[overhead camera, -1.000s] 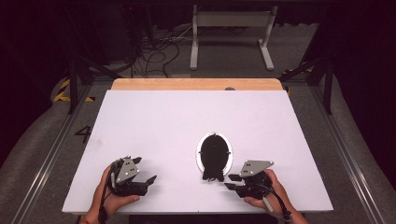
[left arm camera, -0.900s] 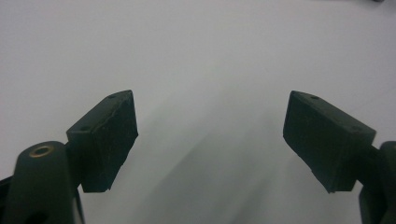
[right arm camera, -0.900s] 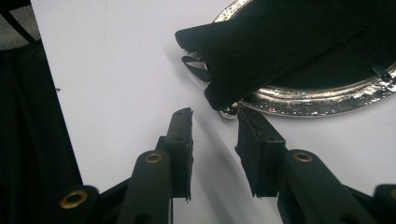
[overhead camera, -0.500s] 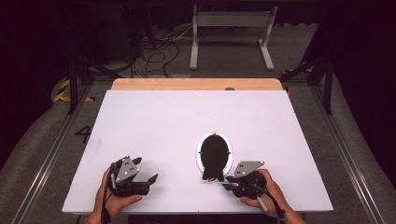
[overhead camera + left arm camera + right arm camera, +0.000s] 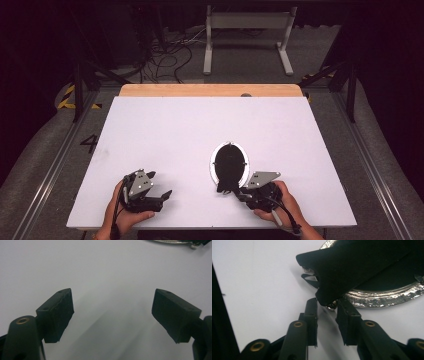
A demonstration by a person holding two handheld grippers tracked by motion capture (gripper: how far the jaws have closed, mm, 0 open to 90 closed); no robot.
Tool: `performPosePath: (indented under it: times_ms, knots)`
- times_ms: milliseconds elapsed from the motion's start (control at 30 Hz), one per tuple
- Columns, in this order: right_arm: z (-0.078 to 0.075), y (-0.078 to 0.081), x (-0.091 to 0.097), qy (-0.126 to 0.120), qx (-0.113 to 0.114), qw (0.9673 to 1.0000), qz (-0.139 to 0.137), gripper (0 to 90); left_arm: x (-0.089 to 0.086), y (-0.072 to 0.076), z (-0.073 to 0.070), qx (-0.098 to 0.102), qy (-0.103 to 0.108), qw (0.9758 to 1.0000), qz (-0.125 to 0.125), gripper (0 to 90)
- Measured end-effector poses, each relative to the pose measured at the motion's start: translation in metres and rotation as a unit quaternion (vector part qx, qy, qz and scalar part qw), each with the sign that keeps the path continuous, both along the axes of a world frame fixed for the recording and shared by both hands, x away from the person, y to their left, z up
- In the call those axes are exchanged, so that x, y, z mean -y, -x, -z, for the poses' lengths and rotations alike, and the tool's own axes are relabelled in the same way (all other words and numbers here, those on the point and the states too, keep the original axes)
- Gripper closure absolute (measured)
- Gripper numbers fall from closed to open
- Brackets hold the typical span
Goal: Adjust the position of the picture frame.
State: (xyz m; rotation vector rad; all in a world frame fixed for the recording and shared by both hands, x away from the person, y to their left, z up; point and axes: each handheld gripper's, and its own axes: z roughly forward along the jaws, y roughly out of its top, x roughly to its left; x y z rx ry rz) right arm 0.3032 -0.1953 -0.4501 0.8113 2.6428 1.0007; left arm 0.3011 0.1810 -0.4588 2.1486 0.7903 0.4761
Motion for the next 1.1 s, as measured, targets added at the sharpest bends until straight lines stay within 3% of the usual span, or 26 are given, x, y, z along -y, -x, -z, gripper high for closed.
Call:
performPosePath:
  times_ms: [133, 267, 433, 600, 667, 833, 900, 933, 1000, 1100]
  knots:
    - [-0.002, -0.002, 0.005, -0.047, -0.018, 0.9987, 0.012, 68.3, 0.001, 0.000, 0.001, -0.004, 0.002, 1.0000, 0.006, 18.5]
    - [-0.002, -0.006, 0.011, -0.087, -0.042, 0.9952, 0.015, 65.9, 0.001, -0.001, 0.002, -0.010, 0.005, 0.9999, 0.006, 18.4]
    - [0.002, -0.012, 0.014, -0.138, -0.078, 0.9871, 0.023, 57.4, 0.003, -0.001, 0.004, -0.017, -0.001, 0.9998, 0.009, 18.3]
    - [0.008, -0.023, 0.023, -0.213, -0.138, 0.9664, 0.041, 51.9, 0.007, -0.002, 0.007, -0.030, -0.013, 0.9994, 0.012, 18.8]
    - [0.009, -0.027, 0.025, -0.223, -0.144, 0.9627, 0.050, 51.9, 0.008, -0.002, 0.007, -0.030, -0.014, 0.9993, 0.015, 18.8]
    - [0.015, -0.039, 0.029, -0.292, -0.201, 0.9315, 0.081, 54.7, 0.016, -0.007, 0.007, -0.036, -0.022, 0.9988, 0.026, 18.8]
    - [0.015, -0.040, 0.028, -0.295, -0.202, 0.9300, 0.083, 54.0, 0.025, -0.011, 0.004, -0.036, -0.034, 0.9979, 0.043, 18.7]
    - [0.015, -0.040, 0.027, -0.302, -0.209, 0.9260, 0.088, 53.9, 0.029, -0.012, 0.002, -0.033, -0.036, 0.9977, 0.047, 18.7]
    - [0.016, -0.040, 0.027, -0.302, -0.218, 0.9231, 0.097, 53.3, 0.038, -0.016, -0.002, -0.031, -0.042, 0.9968, 0.060, 19.0]
    - [0.016, -0.042, 0.026, -0.295, -0.221, 0.9232, 0.110, 56.2, 0.051, -0.021, -0.005, -0.028, -0.062, 0.9949, 0.074, 19.1]
